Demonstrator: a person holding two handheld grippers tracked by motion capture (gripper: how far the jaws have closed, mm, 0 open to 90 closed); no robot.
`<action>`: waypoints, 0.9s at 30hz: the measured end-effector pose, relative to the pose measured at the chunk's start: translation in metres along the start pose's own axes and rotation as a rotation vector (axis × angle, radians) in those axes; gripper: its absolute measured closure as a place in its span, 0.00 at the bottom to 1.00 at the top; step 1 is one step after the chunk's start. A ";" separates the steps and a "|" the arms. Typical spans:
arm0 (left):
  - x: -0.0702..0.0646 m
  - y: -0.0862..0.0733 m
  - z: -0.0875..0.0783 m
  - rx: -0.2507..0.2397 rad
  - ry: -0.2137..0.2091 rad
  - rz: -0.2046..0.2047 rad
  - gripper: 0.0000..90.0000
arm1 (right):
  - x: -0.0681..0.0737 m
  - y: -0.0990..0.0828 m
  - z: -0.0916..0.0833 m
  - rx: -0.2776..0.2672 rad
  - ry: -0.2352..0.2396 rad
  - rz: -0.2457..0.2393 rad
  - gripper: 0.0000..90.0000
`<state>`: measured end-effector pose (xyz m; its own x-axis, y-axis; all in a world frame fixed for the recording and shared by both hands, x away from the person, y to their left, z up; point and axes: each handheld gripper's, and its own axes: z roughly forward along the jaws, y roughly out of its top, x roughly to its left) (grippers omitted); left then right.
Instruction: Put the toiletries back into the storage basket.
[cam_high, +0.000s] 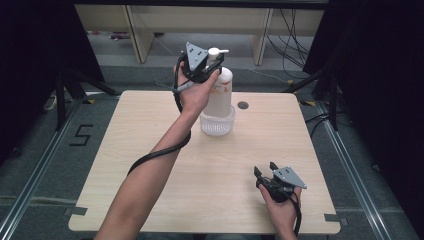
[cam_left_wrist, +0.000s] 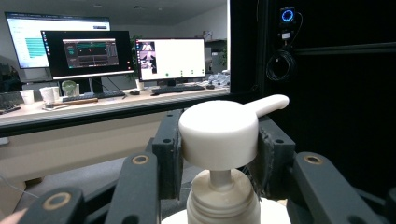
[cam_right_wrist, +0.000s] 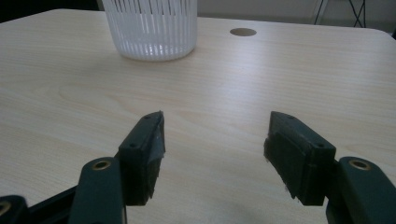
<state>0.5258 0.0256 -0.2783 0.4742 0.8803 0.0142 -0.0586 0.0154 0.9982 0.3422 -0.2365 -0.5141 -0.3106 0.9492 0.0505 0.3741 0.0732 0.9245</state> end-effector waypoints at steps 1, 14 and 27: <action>0.000 -0.001 0.001 0.002 0.002 0.003 0.65 | 0.000 0.000 -0.001 0.009 0.006 0.004 0.42; 0.002 -0.008 0.010 0.023 0.011 0.006 0.65 | -0.001 0.000 0.000 0.004 0.000 -0.011 0.42; 0.005 -0.013 0.016 0.039 0.021 0.004 0.65 | -0.001 0.000 0.000 0.000 0.006 -0.016 0.42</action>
<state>0.5428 0.0219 -0.2900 0.4554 0.8901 0.0178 -0.0259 -0.0067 0.9996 0.3431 -0.2378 -0.5139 -0.3221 0.9459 0.0380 0.3691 0.0886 0.9252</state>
